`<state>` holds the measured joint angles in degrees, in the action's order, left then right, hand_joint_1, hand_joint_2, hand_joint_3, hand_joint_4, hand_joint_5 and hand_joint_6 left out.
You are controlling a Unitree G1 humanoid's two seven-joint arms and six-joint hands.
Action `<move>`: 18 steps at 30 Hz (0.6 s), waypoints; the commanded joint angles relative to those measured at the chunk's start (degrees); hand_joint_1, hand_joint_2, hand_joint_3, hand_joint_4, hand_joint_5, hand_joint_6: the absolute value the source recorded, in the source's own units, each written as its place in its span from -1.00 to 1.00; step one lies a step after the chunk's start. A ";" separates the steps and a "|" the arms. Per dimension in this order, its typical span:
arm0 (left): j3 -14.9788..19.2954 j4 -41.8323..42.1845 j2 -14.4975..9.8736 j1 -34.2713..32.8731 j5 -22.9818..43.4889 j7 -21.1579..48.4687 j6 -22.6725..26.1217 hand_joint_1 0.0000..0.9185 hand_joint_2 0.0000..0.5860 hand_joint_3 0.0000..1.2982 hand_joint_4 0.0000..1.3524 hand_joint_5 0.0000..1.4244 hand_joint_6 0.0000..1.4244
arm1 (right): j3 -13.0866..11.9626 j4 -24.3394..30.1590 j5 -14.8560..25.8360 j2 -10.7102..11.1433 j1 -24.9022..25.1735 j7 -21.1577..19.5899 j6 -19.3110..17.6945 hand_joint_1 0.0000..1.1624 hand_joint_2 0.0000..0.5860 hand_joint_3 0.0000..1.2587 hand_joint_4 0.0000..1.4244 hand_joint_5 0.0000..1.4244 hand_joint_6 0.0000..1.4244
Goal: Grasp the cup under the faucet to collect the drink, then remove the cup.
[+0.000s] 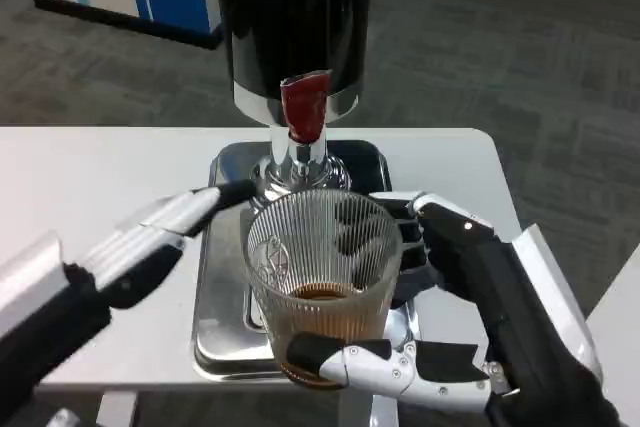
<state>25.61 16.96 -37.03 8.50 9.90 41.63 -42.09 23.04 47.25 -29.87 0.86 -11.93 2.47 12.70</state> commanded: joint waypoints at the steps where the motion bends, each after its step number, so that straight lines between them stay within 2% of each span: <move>1: -0.63 -0.42 -2.87 -0.33 -4.91 -0.29 -4.84 -1.00 -0.82 -1.00 -1.00 -1.00 -1.00 | 1.75 -0.26 0.30 -1.10 0.53 -0.19 -0.70 0.50 -0.41 -0.11 -0.06 0.04 0.00; 12: 0.69 -2.68 -6.46 2.19 -10.34 -4.23 -8.92 -1.00 -0.82 -1.00 -1.00 -1.00 -1.00 | 2.61 -1.77 -0.02 -1.35 1.18 -0.29 -0.80 0.50 -0.41 -0.10 -0.05 0.04 0.00; 18: 2.03 -4.37 -6.72 3.63 -9.05 -6.61 -9.41 -1.00 -0.82 -1.00 -1.00 -1.00 -1.00 | 3.67 -3.12 -0.41 -1.71 2.47 -0.46 -0.67 0.50 -0.41 -0.10 -0.05 0.04 0.00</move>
<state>27.24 12.90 -42.83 11.21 0.85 35.68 -50.42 24.44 43.32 -30.14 0.92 -10.64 2.51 13.12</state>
